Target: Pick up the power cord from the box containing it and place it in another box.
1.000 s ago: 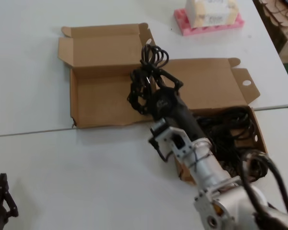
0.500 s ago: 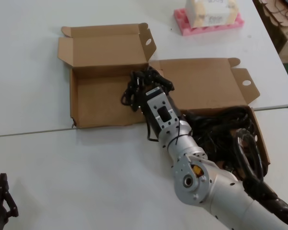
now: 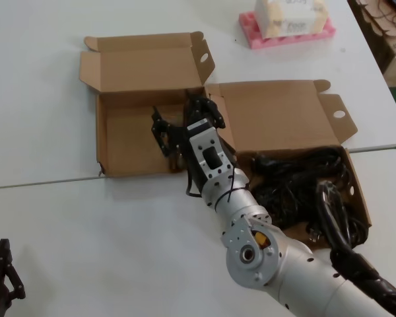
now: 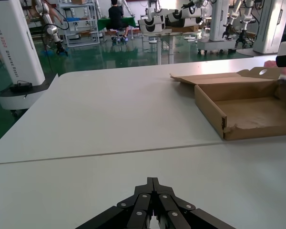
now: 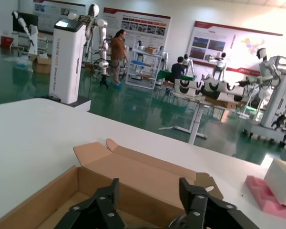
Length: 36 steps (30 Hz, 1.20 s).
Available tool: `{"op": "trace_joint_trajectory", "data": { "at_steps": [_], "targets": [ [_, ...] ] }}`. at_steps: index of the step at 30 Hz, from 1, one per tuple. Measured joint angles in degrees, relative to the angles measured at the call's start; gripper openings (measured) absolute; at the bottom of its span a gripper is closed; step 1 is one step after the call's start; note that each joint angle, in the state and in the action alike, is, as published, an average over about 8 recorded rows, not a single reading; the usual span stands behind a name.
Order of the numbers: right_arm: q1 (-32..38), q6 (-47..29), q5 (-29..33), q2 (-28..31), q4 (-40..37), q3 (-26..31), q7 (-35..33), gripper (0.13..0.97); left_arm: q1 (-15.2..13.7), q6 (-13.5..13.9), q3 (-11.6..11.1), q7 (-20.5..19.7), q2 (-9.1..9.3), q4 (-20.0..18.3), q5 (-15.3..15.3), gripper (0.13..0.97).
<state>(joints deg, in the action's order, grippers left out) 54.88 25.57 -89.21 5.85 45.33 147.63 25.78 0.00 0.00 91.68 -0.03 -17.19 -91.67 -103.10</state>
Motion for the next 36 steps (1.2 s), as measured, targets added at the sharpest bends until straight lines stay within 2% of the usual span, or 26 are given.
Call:
{"op": "trace_joint_trajectory", "data": {
  "at_steps": [7, 9, 17, 21, 26, 30, 36],
  "targets": [
    [-1.9, -2.5, -0.4, 1.1, 4.5, -5.2, 0.0, 0.499, 0.0, 0.0, 0.0, 0.0, 0.0, 0.0, 0.0, 0.163],
    [-3.1, -4.1, -0.5, 1.7, 7.4, -8.4, 0.0, 0.52, 0.0, 0.0, 0.0, 0.0, 0.0, 0.0, 0.0, 0.163],
    [-9.7, -12.2, -1.3, 4.3, 24.5, -24.9, 0.0, 0.725, 0.0, 0.0, 0.0, 0.0, 0.0, 0.0, 0.0, 0.163],
    [-12.8, -14.7, -1.3, 5.4, 32.6, -30.8, 0.0, 0.78, 0.0, 0.0, 0.0, 0.0, 0.0, 0.0, 0.0, 0.163],
    [-14.7, -15.6, -1.4, 6.1, 36.6, -33.3, 0.0, 0.87, 0.0, 0.0, 0.0, 0.0, 0.0, 0.0, 0.0, 0.166],
    [-15.8, -15.9, -1.7, 6.2, 36.9, -33.9, 0.0, 0.9, 0.0, 0.0, 0.0, 0.0, 0.0, 0.0, 0.0, 0.168],
    [-18.4, -16.6, -2.5, 6.6, 37.5, -35.4, 0.0, 0.95, 0.0, 0.0, 0.0, 0.0, 0.0, 0.0, 0.0, 0.212]
  ]
}}
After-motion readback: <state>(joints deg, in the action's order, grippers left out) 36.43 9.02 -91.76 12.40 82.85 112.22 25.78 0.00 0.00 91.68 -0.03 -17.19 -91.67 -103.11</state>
